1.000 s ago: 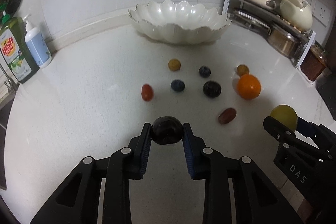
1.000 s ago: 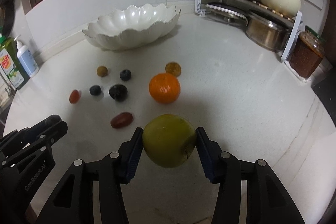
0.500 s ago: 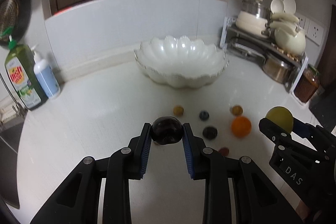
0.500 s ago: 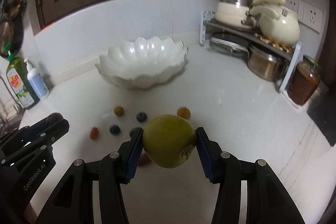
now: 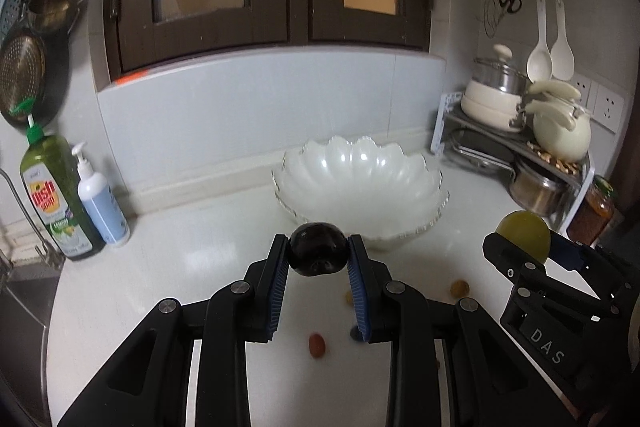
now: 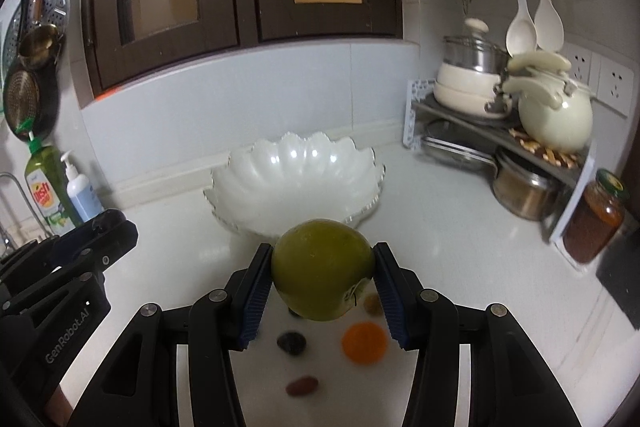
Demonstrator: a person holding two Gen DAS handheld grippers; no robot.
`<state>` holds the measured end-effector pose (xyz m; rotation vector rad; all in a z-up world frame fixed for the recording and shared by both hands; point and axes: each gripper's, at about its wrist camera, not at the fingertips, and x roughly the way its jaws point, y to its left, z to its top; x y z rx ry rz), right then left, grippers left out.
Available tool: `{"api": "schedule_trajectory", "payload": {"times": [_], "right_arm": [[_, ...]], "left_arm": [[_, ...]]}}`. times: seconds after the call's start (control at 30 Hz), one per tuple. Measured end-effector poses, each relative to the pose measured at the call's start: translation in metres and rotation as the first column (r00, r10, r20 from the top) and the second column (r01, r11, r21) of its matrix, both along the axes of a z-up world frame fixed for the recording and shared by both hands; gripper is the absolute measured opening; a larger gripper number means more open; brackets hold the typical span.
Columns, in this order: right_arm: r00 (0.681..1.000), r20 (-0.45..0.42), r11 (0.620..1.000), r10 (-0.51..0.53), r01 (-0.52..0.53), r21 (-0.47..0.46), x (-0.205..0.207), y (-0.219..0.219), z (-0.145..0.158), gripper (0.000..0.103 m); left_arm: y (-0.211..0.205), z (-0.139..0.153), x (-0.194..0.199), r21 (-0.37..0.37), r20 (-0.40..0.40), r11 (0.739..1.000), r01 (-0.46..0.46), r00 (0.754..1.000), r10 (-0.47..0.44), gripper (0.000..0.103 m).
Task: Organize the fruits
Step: 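Carry plum and green fruit to the white bowl with both tools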
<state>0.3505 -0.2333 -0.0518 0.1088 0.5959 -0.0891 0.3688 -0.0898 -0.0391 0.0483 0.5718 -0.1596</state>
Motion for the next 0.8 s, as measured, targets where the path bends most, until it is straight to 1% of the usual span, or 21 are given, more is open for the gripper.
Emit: {"api": "schedule_trajectory", "payload": {"times": [0.37, 0.5, 0.8], "right_arm": [[0.998, 0.064, 1.0, -0.017, 0.018, -0.011, 0.032, -0.009, 0.021, 0.051], [0.996, 0.084, 1.0, -0.025, 0.026, -0.009, 0.045, -0.015, 0.028, 0.051], [0.994, 0.109, 0.999, -0.03, 0.034, -0.039, 0.077, -0.024, 0.039, 0.051]], "left_arm": [[-0.012, 0.022, 0.038, -0.004, 0.065, 0.999, 0.033, 0.997, -0.033, 0.03], [-0.017, 0.029, 0.057, -0.015, 0.07, 0.998, 0.053, 0.996, -0.052, 0.03], [-0.024, 0.035, 0.092, -0.01, 0.075, 0.998, 0.061, 0.995, -0.06, 0.03]]}}
